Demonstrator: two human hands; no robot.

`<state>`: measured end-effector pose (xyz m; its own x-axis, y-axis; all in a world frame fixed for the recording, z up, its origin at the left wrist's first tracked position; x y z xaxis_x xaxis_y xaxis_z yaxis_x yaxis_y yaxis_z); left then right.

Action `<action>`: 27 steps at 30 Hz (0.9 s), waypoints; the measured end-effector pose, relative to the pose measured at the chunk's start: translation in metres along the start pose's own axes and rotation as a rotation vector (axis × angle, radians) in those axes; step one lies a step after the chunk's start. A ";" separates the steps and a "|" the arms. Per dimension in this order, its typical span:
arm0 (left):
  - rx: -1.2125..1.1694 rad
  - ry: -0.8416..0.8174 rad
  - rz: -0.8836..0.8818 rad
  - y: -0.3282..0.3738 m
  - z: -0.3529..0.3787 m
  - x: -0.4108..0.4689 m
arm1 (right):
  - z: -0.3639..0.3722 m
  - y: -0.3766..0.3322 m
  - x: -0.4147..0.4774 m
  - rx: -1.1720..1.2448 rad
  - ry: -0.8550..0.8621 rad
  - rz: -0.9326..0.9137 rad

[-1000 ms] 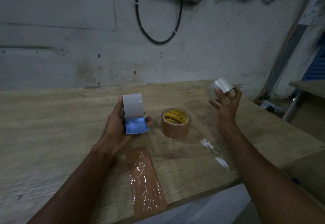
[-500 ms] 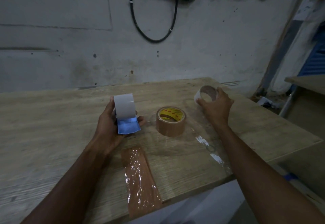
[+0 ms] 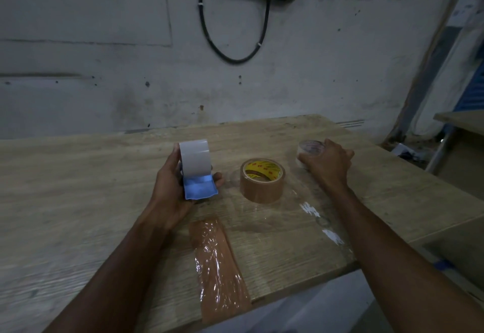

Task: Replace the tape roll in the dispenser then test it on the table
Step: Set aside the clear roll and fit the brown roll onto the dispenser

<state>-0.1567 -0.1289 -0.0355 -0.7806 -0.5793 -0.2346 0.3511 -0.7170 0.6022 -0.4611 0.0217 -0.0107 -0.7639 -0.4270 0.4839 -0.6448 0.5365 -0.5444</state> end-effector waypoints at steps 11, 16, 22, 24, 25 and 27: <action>0.073 0.020 0.030 0.004 -0.002 -0.001 | -0.026 -0.052 -0.026 0.216 -0.001 -0.248; 0.033 0.051 0.053 0.007 -0.002 -0.005 | -0.001 -0.095 -0.062 0.096 -0.531 -0.294; -0.005 0.032 0.057 0.006 0.002 -0.012 | 0.013 -0.113 -0.089 -0.125 -0.616 -0.333; 0.000 0.026 0.055 0.006 0.003 -0.012 | 0.014 -0.114 -0.089 -0.120 -0.592 -0.323; -0.001 0.023 0.056 0.006 0.003 -0.012 | 0.014 -0.114 -0.089 -0.116 -0.585 -0.315; -0.009 0.022 0.050 0.006 0.003 -0.011 | 0.013 -0.115 -0.090 -0.101 -0.565 -0.308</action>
<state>-0.1470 -0.1257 -0.0271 -0.7506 -0.6228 -0.2207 0.3941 -0.6901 0.6070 -0.3184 -0.0110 -0.0010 -0.4586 -0.8745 0.1579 -0.8520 0.3822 -0.3579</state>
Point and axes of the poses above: each hand's wrist, its own x-axis towards the middle knuckle, its own z-axis out of the palm, y = z × x, the point moved 7 cm from there along x, towards the middle knuckle, and after that the axes turned 9 degrees about -z, right-handed, at the moved point
